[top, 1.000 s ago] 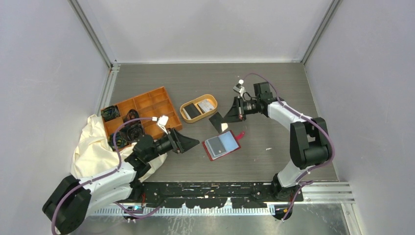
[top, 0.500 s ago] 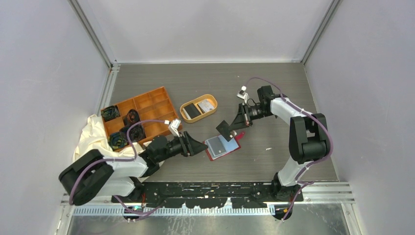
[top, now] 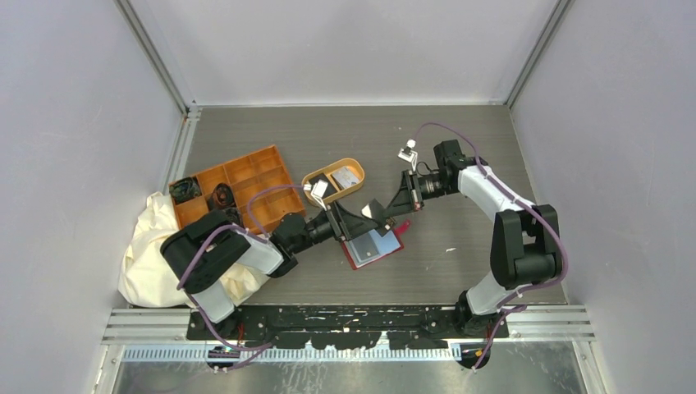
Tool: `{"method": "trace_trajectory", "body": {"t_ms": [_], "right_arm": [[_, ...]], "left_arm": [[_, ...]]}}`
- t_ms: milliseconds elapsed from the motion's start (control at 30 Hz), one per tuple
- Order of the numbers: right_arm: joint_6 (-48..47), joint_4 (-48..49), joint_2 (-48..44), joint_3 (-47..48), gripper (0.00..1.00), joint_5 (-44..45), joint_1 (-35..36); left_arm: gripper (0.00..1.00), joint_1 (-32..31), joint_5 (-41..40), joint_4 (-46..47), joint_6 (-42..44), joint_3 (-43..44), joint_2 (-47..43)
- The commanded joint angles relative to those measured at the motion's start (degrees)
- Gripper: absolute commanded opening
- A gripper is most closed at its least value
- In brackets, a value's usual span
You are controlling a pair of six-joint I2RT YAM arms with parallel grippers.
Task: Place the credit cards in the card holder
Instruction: Insert the credit card into the card holder.
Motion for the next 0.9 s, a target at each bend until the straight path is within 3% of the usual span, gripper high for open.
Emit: {"method": "trace_trajectory", "body": {"t_ms": [0,233,300,333,400,433,533,667,767,867], "right_arm": [[0.69,1.32,-3.14,1.71,0.01,-3.31,0.50],[0.53,1.47,-5.71,1.68,0.01,-4.10,2.35],[0.79,1.83,-5.84,1.51,0.01,-2.57,2.71],[0.81,2.04,-5.81,1.46,0.01,-1.38,2.95],[0.74,2.15,-5.81,1.39,0.01,0.61,3.39],[0.44,2.13,-5.89,1.44,0.03,1.69,3.54],[-4.24,-2.36,-6.09,2.91,0.25,4.46,3.55],[-21.07,-17.50,-6.04,9.27,0.47,6.54,3.57],[-28.60,-21.84,-6.82,9.18,0.55,5.09,3.71],[-35.42,-25.03,-7.51,8.67,0.57,3.86,5.16]], "left_arm": [[0.58,-0.36,-0.90,6.65,0.66,1.35,-1.17],[0.52,-0.36,-0.57,6.64,-0.56,2.79,0.30],[0.45,-0.38,-0.52,6.65,-0.08,2.99,-0.29],[0.39,-0.40,-0.44,6.65,0.29,3.14,-0.71],[0.09,-0.38,0.06,6.63,1.16,3.41,-1.34],[0.01,-0.28,0.62,6.65,1.67,3.41,-1.68],[0.00,0.14,3.68,6.65,3.86,3.05,-2.45],[0.00,2.55,15.39,4.05,6.93,2.78,-3.15],[0.00,3.32,24.68,-0.35,8.36,4.33,-2.97],[0.00,3.34,29.58,-10.45,13.44,6.41,-4.51]]}}
